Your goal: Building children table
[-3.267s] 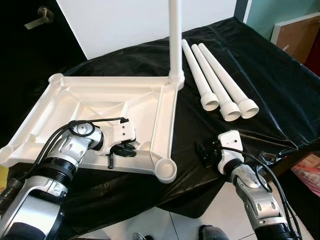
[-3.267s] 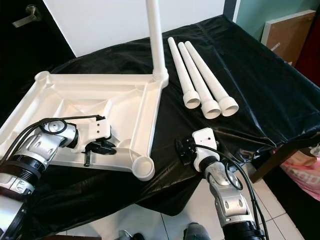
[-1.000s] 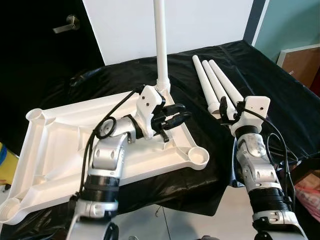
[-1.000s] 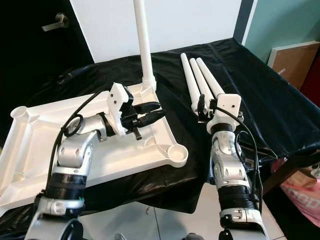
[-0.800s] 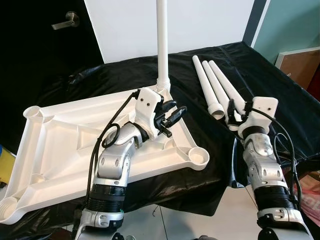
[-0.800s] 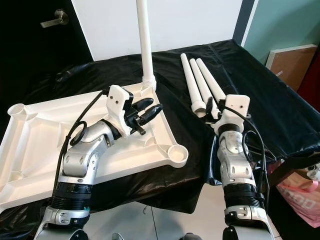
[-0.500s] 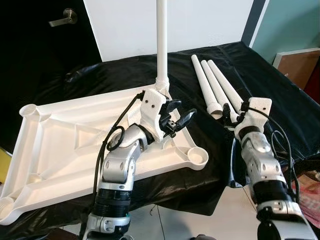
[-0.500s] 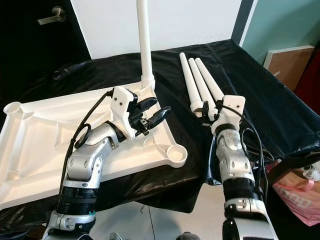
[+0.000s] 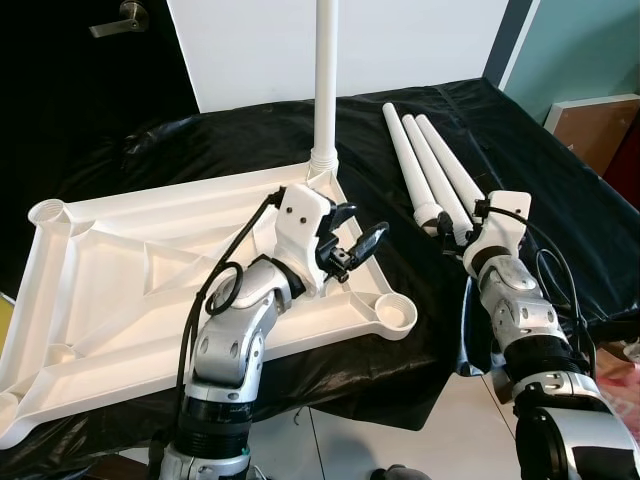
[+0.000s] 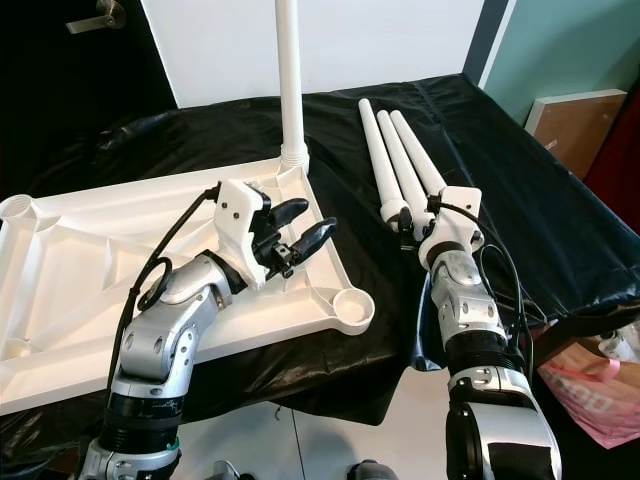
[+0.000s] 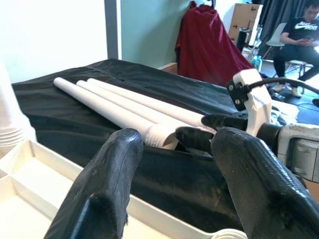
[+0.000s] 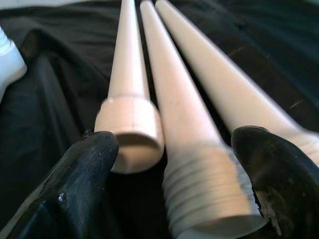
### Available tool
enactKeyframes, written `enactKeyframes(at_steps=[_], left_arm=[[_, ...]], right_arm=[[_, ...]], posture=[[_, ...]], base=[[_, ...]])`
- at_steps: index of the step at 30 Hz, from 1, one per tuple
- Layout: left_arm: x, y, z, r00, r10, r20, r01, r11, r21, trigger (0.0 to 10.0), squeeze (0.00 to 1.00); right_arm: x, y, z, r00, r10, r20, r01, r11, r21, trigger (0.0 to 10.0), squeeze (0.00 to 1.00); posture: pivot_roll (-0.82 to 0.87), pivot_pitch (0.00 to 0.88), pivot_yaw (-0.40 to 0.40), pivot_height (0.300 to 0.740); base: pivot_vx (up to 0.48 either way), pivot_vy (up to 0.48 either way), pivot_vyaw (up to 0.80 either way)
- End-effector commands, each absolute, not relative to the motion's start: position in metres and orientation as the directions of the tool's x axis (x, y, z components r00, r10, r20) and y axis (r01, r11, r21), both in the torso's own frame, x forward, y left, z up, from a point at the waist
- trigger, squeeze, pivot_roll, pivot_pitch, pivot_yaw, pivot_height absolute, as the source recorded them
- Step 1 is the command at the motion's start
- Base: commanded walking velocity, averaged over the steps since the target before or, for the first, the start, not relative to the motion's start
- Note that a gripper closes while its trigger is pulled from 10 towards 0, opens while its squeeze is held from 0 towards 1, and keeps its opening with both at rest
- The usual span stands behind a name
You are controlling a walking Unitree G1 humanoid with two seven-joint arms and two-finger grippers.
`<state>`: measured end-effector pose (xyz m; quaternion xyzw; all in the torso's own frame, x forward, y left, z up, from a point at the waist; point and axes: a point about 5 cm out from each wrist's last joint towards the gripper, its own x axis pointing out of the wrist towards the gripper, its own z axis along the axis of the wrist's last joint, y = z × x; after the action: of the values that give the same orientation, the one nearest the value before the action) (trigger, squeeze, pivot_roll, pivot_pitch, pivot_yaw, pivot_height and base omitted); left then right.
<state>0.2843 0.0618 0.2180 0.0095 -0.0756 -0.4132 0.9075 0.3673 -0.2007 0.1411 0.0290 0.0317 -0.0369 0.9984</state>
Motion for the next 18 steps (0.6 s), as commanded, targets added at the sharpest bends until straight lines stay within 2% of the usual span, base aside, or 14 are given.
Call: enactKeyframes(at_steps=[1,18], left_arm=[[0.280,0.063,0.217,0.643,-0.757,0.118,0.753,0.652,0.083,10.0,0.00],[0.268,0.073,0.218,0.680,-0.730,0.073,0.725,0.684,0.082,10.0,0.00]], right_arm=[[0.370,-0.198,0.137,0.993,-0.063,-0.096,0.070,0.995,0.071,10.0,0.00],[0.373,-0.195,0.122,0.983,-0.071,-0.171,0.087,0.992,0.088,10.0,0.00]], posture=[[-0.08,0.123,-0.012,0.740],[0.02,0.168,0.005,0.740]], base=[[0.000,0.000,0.00],[0.000,0.000,0.00]])
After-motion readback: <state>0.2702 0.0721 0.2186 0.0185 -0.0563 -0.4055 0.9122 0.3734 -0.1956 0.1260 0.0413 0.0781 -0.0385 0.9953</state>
